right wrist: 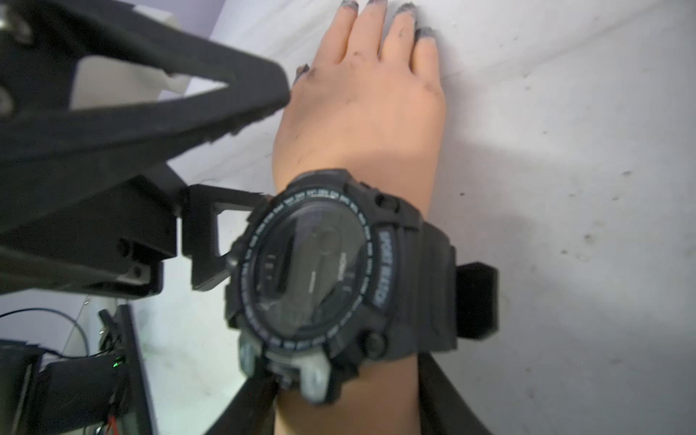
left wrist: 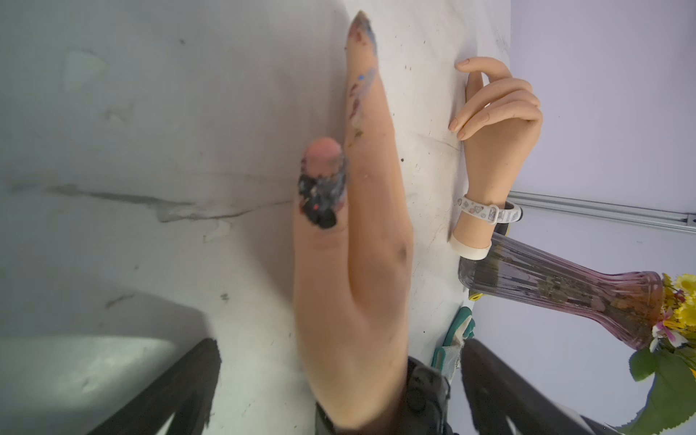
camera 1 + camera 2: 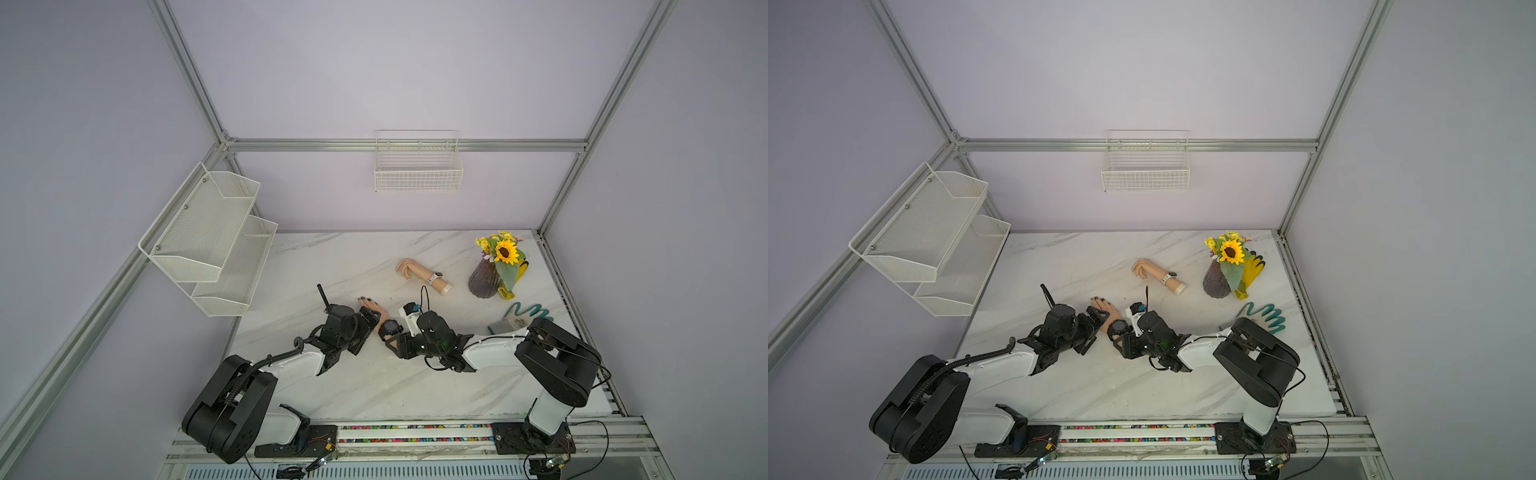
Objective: Take off the watch
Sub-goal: Adjust the hand at the center of the board.
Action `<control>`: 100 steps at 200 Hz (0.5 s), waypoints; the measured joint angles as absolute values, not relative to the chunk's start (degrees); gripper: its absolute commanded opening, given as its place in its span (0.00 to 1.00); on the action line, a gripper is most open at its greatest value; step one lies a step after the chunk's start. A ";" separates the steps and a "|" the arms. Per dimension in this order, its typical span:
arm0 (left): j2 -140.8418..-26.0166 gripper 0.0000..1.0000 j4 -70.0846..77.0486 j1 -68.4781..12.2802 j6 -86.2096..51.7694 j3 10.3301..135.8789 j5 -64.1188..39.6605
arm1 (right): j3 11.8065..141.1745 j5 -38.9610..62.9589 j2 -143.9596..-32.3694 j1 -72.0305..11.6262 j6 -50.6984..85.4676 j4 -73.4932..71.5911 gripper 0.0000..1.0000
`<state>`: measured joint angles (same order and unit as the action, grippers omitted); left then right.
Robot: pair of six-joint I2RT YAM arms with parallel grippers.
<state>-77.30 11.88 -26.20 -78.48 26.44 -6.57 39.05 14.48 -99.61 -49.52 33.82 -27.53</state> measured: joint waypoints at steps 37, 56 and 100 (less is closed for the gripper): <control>-77.06 0.46 12.51 -25.50 -79.70 25.61 -5.54 | 38.02 20.38 -100.66 -49.58 34.28 -32.62 0.32; -77.06 0.34 11.79 -25.45 -79.94 25.36 -4.91 | 38.02 21.50 -101.86 -49.58 34.76 -34.30 0.54; -75.55 0.12 8.86 -25.50 -79.18 25.41 -1.85 | 35.79 17.96 -98.70 -49.91 34.59 -38.28 0.83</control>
